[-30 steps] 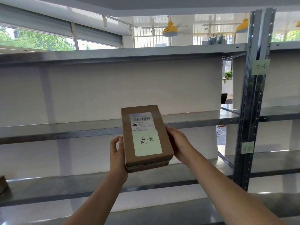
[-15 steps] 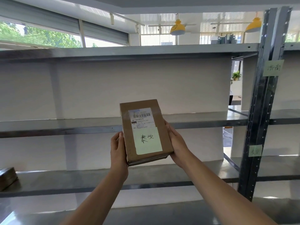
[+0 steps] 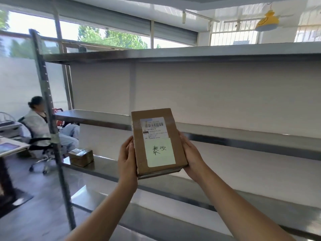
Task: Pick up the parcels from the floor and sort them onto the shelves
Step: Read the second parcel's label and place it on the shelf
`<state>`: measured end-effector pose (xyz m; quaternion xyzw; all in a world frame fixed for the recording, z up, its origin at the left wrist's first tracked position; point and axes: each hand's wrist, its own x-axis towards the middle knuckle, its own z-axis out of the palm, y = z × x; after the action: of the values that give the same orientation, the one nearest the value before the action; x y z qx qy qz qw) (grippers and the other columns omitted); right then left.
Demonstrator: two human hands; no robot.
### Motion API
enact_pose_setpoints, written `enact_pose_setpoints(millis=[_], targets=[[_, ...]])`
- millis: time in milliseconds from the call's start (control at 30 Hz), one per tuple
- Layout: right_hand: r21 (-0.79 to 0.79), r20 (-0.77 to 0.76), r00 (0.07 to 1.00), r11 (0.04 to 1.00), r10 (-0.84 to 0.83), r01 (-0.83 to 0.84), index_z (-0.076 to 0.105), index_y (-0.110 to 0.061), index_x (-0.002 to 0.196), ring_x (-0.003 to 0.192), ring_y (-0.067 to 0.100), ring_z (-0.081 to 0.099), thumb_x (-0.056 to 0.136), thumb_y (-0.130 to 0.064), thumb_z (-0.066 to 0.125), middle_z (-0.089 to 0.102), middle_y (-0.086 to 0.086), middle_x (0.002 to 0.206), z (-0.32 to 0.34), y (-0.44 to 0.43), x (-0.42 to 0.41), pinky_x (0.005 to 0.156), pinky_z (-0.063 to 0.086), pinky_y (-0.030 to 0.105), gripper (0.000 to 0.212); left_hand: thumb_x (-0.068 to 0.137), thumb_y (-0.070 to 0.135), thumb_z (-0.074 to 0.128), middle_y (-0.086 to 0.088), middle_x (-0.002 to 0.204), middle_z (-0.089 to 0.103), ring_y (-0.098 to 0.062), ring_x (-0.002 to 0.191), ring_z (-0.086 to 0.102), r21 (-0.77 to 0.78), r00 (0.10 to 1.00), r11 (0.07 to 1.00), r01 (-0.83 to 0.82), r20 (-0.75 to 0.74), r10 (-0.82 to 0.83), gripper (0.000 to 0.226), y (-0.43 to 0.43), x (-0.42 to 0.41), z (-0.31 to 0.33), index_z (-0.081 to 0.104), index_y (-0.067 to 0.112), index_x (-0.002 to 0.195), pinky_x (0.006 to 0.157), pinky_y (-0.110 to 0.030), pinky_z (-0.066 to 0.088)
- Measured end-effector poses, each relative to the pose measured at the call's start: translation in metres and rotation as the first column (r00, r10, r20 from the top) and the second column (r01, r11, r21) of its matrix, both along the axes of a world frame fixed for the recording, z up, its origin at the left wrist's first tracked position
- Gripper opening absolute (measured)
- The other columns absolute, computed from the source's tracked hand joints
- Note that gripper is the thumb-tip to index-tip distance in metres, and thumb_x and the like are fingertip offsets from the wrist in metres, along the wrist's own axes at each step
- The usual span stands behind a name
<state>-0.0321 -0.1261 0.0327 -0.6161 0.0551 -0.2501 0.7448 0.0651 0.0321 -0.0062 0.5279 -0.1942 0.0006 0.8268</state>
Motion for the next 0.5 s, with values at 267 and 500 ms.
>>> enact_pose_setpoints(millis=[267, 500], targets=[[0.017, -0.021, 0.978, 0.978, 0.208, -0.208, 0.064, -0.035, 0.129, 0.106, 0.022, 0.071, 0.104, -0.036, 0.045, 0.075, 0.002, 0.116, -0.008, 0.117, 0.118, 0.082, 0.057, 0.036, 0.031, 0.103, 0.035, 0.051, -0.006, 0.118, 0.072, -0.030, 0.109, 0.070, 0.017, 0.971, 0.972, -0.235, -0.046, 0.236, 0.022, 0.133, 0.081, -0.010, 0.064, 0.042, 0.119, 0.093, -0.056, 0.056], [0.126, -0.012, 0.932, 0.925, 0.362, -0.358, 0.065, -0.031, 0.129, 0.109, 0.027, 0.069, 0.105, -0.031, 0.044, 0.071, 0.008, 0.122, -0.022, 0.221, 0.207, 0.086, 0.058, 0.041, 0.032, 0.103, 0.034, 0.051, -0.004, 0.120, 0.072, -0.028, 0.112, 0.069, 0.039, 0.920, 0.920, -0.389, -0.040, 0.390, 0.023, 0.244, 0.140, -0.018, 0.064, 0.039, 0.121, 0.097, -0.056, 0.054]])
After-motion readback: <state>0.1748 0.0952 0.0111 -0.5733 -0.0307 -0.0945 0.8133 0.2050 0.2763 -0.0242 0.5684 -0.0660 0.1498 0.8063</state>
